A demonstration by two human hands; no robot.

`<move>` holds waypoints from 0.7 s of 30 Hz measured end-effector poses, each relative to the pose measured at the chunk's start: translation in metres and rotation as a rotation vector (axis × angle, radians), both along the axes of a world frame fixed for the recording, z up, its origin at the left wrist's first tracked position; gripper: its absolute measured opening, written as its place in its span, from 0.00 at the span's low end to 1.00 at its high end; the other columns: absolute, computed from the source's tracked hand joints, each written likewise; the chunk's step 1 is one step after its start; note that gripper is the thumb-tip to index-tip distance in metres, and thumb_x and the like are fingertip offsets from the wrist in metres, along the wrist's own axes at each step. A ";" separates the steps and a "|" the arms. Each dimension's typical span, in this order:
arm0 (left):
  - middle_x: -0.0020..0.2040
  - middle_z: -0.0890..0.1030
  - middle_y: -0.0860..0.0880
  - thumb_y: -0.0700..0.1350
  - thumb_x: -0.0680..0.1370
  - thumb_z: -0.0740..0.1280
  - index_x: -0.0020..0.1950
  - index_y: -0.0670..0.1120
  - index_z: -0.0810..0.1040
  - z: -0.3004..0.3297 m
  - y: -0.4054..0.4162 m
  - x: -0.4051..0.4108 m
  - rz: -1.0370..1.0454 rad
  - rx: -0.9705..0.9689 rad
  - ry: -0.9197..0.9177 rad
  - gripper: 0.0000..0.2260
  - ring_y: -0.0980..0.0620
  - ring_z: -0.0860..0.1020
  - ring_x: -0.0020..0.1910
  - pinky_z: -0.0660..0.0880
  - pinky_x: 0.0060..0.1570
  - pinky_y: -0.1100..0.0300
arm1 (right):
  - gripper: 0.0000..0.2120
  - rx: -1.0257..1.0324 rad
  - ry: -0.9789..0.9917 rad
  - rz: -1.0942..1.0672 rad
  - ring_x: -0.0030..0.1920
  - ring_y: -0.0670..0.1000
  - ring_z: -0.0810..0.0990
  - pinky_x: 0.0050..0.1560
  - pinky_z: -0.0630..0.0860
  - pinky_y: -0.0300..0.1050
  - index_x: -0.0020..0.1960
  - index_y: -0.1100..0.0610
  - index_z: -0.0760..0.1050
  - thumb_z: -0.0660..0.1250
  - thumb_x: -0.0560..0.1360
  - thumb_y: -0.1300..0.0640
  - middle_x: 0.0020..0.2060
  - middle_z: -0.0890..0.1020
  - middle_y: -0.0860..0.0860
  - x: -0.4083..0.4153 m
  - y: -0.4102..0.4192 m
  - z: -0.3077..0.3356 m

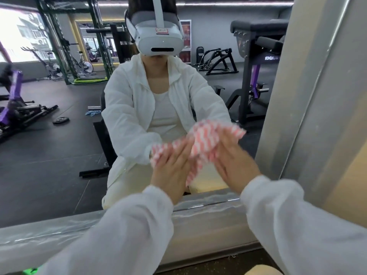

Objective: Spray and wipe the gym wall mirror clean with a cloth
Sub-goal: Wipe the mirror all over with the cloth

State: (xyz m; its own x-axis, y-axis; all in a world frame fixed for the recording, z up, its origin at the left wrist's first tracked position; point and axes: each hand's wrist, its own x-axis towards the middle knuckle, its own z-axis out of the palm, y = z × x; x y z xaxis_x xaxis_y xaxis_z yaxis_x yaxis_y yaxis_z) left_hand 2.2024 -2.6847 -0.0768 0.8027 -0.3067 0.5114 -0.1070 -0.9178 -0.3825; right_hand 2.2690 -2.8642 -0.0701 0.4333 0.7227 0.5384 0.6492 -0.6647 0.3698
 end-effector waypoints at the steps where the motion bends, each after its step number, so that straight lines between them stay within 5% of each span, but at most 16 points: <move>1: 0.69 0.71 0.44 0.42 0.71 0.52 0.67 0.41 0.74 0.031 -0.008 0.008 0.011 -0.011 -0.090 0.25 0.44 0.59 0.72 0.52 0.69 0.49 | 0.30 0.132 0.032 -0.029 0.75 0.61 0.53 0.74 0.54 0.57 0.76 0.67 0.51 0.45 0.80 0.49 0.75 0.53 0.65 0.003 -0.001 0.027; 3: 0.72 0.68 0.43 0.43 0.76 0.50 0.70 0.41 0.69 0.097 -0.026 0.020 -0.019 -0.051 -0.290 0.24 0.42 0.63 0.72 0.52 0.69 0.50 | 0.28 0.574 0.084 0.048 0.74 0.50 0.54 0.74 0.53 0.49 0.76 0.62 0.54 0.48 0.81 0.48 0.77 0.53 0.58 0.009 -0.004 0.082; 5: 0.77 0.56 0.47 0.44 0.78 0.44 0.76 0.45 0.60 0.149 -0.037 0.032 -0.018 -0.094 -0.374 0.25 0.45 0.53 0.76 0.39 0.71 0.53 | 0.25 0.756 0.122 0.075 0.70 0.39 0.51 0.70 0.50 0.37 0.77 0.56 0.53 0.49 0.83 0.50 0.78 0.48 0.52 0.010 -0.006 0.127; 7: 0.78 0.52 0.49 0.46 0.78 0.43 0.77 0.47 0.57 0.179 -0.036 0.043 -0.041 -0.121 -0.429 0.26 0.46 0.49 0.77 0.35 0.70 0.54 | 0.23 0.786 0.091 0.079 0.73 0.42 0.53 0.66 0.51 0.31 0.76 0.56 0.56 0.49 0.83 0.50 0.78 0.48 0.51 0.012 -0.007 0.158; 9: 0.76 0.60 0.46 0.47 0.79 0.50 0.75 0.46 0.63 0.183 -0.031 0.047 -0.111 -0.085 -0.466 0.23 0.44 0.56 0.75 0.41 0.71 0.53 | 0.22 0.776 0.054 0.079 0.75 0.50 0.57 0.65 0.53 0.31 0.75 0.57 0.59 0.49 0.83 0.51 0.77 0.51 0.53 0.014 -0.006 0.162; 11: 0.73 0.66 0.43 0.46 0.79 0.56 0.73 0.43 0.66 0.163 -0.021 0.051 -0.205 -0.019 -0.473 0.22 0.43 0.61 0.73 0.47 0.71 0.50 | 0.23 0.696 0.060 0.106 0.76 0.53 0.54 0.70 0.48 0.31 0.75 0.59 0.59 0.50 0.83 0.53 0.77 0.53 0.55 0.017 -0.006 0.139; 14: 0.69 0.70 0.38 0.44 0.77 0.56 0.69 0.38 0.69 0.106 -0.005 0.047 -0.292 0.133 -0.376 0.22 0.41 0.60 0.70 0.47 0.71 0.47 | 0.23 0.518 0.059 0.127 0.75 0.60 0.56 0.74 0.57 0.53 0.72 0.66 0.64 0.53 0.81 0.56 0.74 0.60 0.62 0.018 -0.012 0.079; 17: 0.63 0.76 0.39 0.46 0.76 0.58 0.58 0.37 0.80 0.047 0.011 0.031 -0.331 0.383 -0.103 0.18 0.40 0.65 0.67 0.44 0.71 0.48 | 0.19 0.191 0.043 0.124 0.69 0.63 0.63 0.66 0.66 0.59 0.59 0.66 0.75 0.54 0.75 0.58 0.66 0.71 0.66 0.019 -0.024 0.001; 19: 0.63 0.78 0.43 0.51 0.66 0.71 0.54 0.42 0.83 0.000 0.023 0.022 -0.225 0.590 0.112 0.20 0.43 0.71 0.67 0.46 0.71 0.51 | 0.18 -0.043 0.087 0.127 0.65 0.62 0.66 0.64 0.68 0.59 0.54 0.62 0.78 0.56 0.72 0.56 0.62 0.75 0.63 0.020 -0.033 -0.049; 21: 0.74 0.64 0.54 0.58 0.68 0.70 0.68 0.54 0.73 -0.029 0.020 0.013 -0.031 0.566 0.248 0.29 0.49 0.55 0.75 0.41 0.70 0.59 | 0.20 -0.166 0.126 0.111 0.64 0.58 0.66 0.65 0.64 0.56 0.53 0.59 0.81 0.56 0.71 0.53 0.60 0.78 0.59 0.019 -0.038 -0.090</move>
